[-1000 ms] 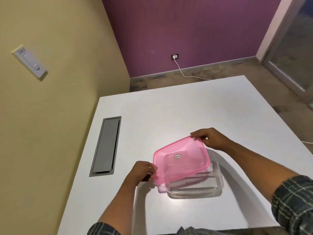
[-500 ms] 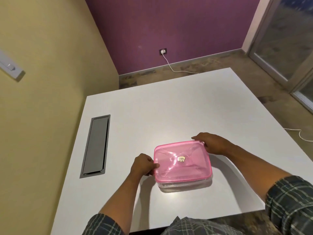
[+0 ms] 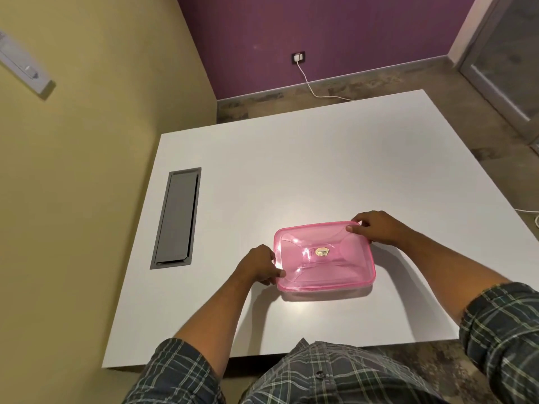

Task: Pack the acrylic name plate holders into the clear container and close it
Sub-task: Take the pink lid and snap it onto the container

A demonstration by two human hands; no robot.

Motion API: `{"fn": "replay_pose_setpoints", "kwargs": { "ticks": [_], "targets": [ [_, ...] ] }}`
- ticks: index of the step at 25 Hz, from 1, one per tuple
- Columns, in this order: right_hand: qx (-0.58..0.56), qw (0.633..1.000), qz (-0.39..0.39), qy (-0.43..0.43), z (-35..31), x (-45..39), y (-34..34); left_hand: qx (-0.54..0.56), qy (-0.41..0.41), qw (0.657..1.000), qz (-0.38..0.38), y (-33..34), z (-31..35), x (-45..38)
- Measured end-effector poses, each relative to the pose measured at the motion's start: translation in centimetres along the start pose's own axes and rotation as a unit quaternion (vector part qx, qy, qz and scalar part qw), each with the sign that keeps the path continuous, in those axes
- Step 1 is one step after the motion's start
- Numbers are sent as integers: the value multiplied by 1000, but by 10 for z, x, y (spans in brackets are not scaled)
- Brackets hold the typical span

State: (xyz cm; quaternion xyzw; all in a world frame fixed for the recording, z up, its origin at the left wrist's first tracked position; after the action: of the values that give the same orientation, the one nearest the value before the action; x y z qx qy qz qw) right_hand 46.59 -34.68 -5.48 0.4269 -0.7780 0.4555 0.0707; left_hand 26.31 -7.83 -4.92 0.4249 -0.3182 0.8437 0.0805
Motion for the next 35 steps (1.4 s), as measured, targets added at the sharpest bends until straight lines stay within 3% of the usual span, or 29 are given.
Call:
{"fn": "replay_pose_setpoints", "kwargs": {
  "ticks": [5,12,16,19,24,30,35],
  "targets": [
    [-37,999,25,17,-6,-6,-5,25,25,999,35,-2,2,3],
    [-33,999,9,5,-10,-10,-6,35,70,997,-18,7,4,10],
    [-24,1000,10,9,-6,-8,-4,163,32,982,-93,27,-2,15],
    [-30,999,13,11,-4,-7,-4,212,46,972,-88,30,-4,17],
    [-51,998,-20,-1,5,-4,-5,179,92,978,-50,26,-3,16],
    [-41,993,-113,-15,11,7,-1,158,72,982,-80,21,-1,14],
    [-30,986,-163,-13,10,10,5,62,50,995,-52,17,0,14]
  ]
}}
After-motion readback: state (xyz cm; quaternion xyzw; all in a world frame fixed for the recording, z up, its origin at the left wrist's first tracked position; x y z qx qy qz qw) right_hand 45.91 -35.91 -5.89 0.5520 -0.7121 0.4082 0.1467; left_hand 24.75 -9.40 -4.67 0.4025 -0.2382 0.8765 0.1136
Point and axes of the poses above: each hand's wrist, its own x-axis away from the middle knuckle, its own y-axis out of the palm, z = x × y, the point moved 6 cm from there along -x, towards the middle knuckle, and after that the axes turned 8 degrees about -z, right-handed, at the moved point
